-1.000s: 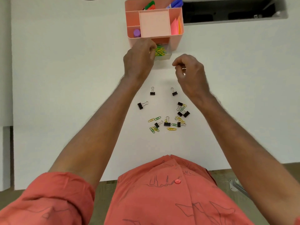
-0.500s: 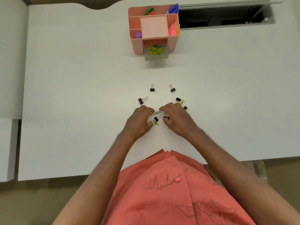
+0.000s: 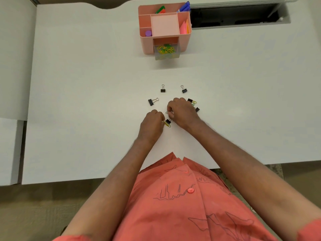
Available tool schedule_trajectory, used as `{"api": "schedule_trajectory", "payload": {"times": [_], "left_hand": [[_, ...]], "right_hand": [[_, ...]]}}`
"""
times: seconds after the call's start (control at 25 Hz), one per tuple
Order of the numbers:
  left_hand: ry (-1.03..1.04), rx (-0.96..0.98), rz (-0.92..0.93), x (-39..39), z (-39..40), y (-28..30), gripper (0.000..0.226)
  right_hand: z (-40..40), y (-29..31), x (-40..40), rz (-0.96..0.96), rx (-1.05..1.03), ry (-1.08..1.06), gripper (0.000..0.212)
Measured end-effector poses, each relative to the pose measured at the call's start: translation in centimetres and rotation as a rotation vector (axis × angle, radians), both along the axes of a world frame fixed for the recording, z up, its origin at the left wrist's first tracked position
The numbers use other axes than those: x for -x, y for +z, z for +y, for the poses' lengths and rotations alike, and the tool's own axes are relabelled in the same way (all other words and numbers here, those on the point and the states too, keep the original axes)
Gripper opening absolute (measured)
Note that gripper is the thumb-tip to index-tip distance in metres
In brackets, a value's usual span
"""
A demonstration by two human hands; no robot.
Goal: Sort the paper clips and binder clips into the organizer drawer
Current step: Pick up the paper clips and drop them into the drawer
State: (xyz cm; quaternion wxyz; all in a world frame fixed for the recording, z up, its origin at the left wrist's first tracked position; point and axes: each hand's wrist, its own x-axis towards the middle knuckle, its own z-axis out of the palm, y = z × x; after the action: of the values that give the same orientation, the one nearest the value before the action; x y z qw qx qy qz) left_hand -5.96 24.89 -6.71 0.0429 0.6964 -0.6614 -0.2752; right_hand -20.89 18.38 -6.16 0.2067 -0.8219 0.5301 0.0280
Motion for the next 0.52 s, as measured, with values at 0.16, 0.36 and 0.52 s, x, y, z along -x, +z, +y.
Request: {"api": "schedule_trajectory", "payload": {"times": [0.16, 0.36, 0.52], "left_hand": [[0.004, -0.011, -0.001, 0.0, -0.1, 0.1, 0.015], [0.025, 0.008, 0.070, -0.2, 0.4, 0.3, 0.016], [-0.025, -0.065, 0.120, -0.1, 1.1, 0.1, 0.036]], "right_hand": [[-0.6, 0.2, 0.1, -0.092, -0.121, -0.057, 0.008], [-0.4, 1.7, 3.6, -0.628, -0.316, -0.549, 0.017], [2.0, 1.8, 6.1, -0.706, -0.422, -0.762, 0.010]]}}
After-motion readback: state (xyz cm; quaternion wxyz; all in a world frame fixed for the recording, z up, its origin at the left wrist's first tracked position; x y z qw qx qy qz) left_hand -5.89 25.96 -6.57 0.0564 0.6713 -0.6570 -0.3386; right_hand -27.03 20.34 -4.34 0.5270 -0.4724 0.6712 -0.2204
